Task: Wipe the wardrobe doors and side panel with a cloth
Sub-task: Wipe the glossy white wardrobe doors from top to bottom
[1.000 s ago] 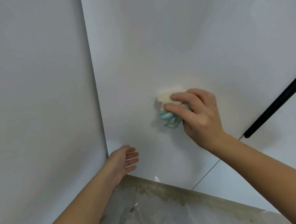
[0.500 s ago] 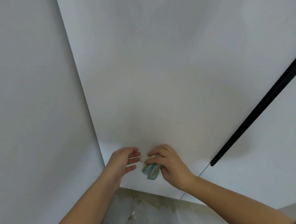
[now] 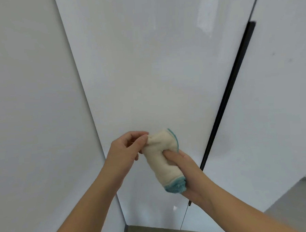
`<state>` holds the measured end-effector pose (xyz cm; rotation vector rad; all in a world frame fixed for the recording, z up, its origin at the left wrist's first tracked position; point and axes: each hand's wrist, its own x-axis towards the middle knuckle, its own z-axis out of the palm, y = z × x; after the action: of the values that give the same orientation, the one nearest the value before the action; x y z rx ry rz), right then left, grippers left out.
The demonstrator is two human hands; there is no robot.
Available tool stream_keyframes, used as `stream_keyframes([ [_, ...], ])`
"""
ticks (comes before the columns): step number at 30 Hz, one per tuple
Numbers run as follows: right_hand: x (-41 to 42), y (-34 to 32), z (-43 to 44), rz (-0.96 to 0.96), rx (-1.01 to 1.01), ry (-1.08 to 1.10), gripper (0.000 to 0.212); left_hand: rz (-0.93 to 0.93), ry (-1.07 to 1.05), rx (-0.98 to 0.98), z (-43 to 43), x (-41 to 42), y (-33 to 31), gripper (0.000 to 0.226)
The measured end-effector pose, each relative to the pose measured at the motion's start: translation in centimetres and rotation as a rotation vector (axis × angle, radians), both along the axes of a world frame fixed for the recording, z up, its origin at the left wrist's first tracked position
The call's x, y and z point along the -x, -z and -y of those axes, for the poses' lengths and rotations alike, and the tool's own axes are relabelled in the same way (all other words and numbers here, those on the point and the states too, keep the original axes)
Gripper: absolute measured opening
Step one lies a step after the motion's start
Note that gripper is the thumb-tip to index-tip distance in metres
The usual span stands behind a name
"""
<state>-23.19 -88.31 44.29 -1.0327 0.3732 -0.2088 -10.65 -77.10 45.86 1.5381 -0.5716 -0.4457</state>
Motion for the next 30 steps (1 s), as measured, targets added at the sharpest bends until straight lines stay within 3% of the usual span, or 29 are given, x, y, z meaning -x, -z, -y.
stream_keyframes([
  [2, 1.8, -6.3, -0.3, 0.053, 0.034, 0.005, 0.047, 0.075, 0.038, 0.014, 0.3, 1.2, -6.5, 0.012],
  [9, 6.8, -20.8, 2.2, 0.234, 0.046, 0.222, 0.039, 0.225, 0.103, 0.173, 5.4, 6.2, -22.0, 0.017],
  [16, 11.1, -29.4, 9.8, 0.335, 0.289, 0.379, 0.035, 0.397, 0.061, 0.316, 13.4, 10.5, -30.5, 0.021],
  [24, 11.2, -40.9, 15.8, 0.541, 0.623, 0.457, 0.025, 0.618, -0.159, 0.377, 18.9, 10.5, -38.5, 0.016],
  [30, 7.4, -49.3, 17.4, 0.679, 0.887, 0.583, 0.021, 0.967, -0.369, 0.359, 20.6, 7.8, -45.1, 0.019],
])
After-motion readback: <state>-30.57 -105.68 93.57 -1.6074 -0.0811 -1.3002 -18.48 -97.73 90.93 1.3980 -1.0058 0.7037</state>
